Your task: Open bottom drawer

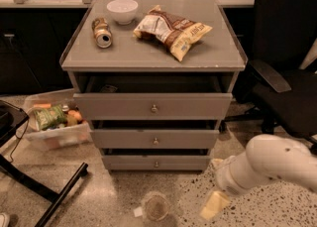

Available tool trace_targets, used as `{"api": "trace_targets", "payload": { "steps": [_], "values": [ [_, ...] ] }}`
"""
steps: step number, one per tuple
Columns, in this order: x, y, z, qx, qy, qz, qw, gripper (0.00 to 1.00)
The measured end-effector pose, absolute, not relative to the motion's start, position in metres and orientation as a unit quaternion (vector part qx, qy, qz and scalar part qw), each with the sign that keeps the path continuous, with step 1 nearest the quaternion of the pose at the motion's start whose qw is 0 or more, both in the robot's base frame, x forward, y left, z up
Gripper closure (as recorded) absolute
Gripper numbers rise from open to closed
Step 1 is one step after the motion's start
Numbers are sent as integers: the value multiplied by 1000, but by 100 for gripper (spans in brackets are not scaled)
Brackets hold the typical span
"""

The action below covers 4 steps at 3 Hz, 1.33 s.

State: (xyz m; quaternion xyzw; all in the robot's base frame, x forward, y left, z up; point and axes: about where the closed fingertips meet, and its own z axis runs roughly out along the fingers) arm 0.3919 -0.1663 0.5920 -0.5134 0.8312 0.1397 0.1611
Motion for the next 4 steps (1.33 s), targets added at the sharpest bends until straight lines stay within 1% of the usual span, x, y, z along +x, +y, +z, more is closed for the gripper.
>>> {"api": "trace_targets", "payload": {
  "steps": [1, 2, 3, 4],
  "values": [
    [399, -134, 524, -493, 829, 181, 193, 0],
    [407, -89, 468, -452, 831, 227, 232, 0],
    [414, -81, 448, -430, 835, 235, 250, 0],
    [414, -81, 448, -429, 835, 235, 250, 0]
  ]
}}
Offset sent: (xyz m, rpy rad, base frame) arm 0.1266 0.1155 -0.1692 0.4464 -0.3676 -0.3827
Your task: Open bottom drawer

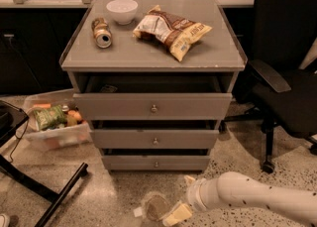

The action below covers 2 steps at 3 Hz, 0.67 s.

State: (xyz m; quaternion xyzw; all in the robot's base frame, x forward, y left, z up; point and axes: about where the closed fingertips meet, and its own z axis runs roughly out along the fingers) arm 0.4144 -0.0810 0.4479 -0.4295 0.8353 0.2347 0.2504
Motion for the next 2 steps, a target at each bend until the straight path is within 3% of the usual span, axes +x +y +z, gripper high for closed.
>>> {"api": "trace_targets", "payload": {
  "steps": [2],
  "values": [
    [452, -95, 400, -355, 872, 225, 252, 0]
  ]
}}
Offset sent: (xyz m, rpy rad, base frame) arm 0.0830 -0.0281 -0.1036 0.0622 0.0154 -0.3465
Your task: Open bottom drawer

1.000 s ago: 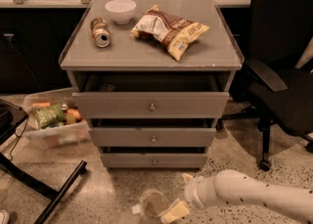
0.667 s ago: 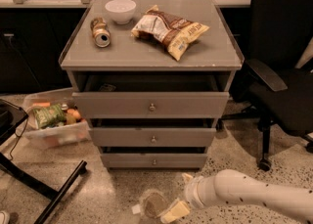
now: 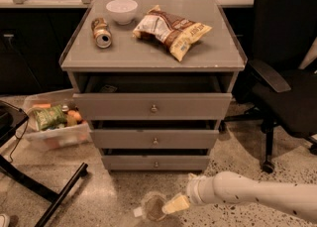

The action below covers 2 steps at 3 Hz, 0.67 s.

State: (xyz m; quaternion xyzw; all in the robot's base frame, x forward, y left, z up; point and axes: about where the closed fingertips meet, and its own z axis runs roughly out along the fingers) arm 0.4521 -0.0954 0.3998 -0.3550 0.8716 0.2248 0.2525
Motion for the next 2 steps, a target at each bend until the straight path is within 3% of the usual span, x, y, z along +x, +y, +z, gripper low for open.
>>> {"api": "trace_targets", "payload": {
  "steps": [2],
  "values": [
    [533, -102, 323, -268, 876, 235, 324, 42]
  ]
}}
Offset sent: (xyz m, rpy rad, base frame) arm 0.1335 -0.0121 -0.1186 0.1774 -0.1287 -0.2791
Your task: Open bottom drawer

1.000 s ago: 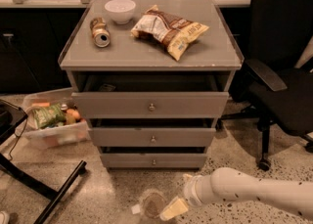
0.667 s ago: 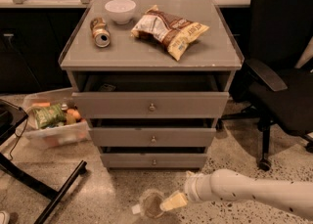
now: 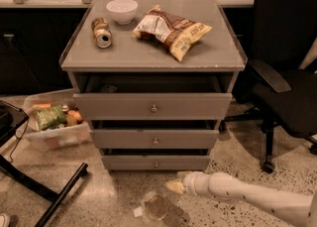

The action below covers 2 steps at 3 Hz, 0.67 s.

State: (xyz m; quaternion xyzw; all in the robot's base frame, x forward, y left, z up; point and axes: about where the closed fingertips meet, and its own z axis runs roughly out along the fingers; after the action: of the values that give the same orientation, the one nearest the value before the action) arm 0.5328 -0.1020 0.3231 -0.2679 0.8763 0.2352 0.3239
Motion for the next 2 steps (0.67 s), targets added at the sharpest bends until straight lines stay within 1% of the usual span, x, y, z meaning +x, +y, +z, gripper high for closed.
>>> {"api": "trace_targets", "payload": {
  "steps": [2],
  "values": [
    [600, -88, 273, -205, 863, 219, 407, 89]
  ]
}}
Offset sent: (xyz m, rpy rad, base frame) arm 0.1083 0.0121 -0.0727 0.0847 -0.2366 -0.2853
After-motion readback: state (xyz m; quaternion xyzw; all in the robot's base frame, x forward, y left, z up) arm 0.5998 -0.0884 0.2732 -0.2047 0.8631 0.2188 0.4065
